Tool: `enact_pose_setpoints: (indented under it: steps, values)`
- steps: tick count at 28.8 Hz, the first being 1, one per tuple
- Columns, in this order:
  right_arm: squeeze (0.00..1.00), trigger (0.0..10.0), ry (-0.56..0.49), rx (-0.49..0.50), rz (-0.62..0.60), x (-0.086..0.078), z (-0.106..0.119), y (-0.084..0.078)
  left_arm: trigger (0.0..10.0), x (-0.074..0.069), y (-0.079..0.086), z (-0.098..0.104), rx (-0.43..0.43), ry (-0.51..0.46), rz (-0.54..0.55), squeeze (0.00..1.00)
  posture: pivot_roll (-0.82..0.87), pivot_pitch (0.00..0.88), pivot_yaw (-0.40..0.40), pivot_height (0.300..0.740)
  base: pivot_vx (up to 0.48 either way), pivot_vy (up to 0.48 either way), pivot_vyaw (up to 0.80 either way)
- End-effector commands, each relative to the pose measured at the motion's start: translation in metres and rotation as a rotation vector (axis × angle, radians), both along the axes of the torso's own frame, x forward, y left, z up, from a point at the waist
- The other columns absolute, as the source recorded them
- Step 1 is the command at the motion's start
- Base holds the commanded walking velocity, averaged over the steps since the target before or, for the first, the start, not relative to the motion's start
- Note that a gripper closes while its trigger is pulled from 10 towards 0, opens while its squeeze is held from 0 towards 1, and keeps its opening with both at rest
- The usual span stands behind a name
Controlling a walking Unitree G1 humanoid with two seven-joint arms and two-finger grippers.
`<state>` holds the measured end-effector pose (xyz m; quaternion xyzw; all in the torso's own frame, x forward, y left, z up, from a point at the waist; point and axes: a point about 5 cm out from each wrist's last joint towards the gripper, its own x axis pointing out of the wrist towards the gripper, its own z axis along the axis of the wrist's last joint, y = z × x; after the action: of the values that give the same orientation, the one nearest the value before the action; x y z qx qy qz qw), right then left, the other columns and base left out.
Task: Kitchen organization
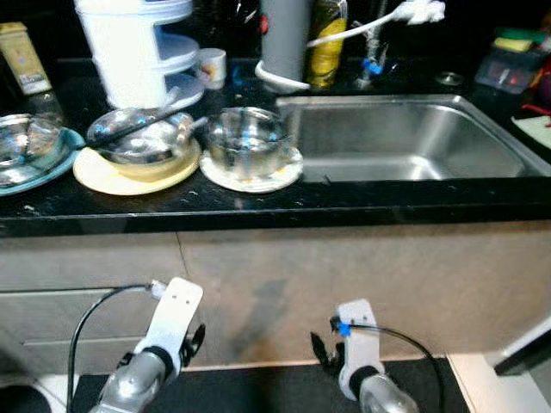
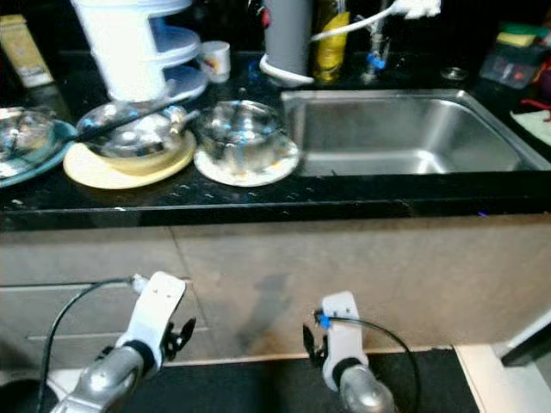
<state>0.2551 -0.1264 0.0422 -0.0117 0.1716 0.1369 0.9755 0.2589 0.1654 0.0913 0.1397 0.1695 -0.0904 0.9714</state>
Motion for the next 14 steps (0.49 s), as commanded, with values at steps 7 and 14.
enact_pose_setpoints:
  steps: [7,14]
  values:
    - [0.0,10.0,0.016,-0.013,-0.02,-0.0021,-0.0036,-0.007,10.0,-0.0033,-0.0004,-0.0049,0.0,0.027,-0.006,0.0,-0.05,0.163,-0.019,0.74,0.0,0.387,0.0]
    - [0.0,10.0,0.017,-0.009,-0.02,-0.0026,-0.004,-0.006,10.0,-0.0037,0.0007,-0.004,0.001,0.029,-0.01,0.0,-0.05,0.165,-0.015,0.74,0.0,0.389,0.0]
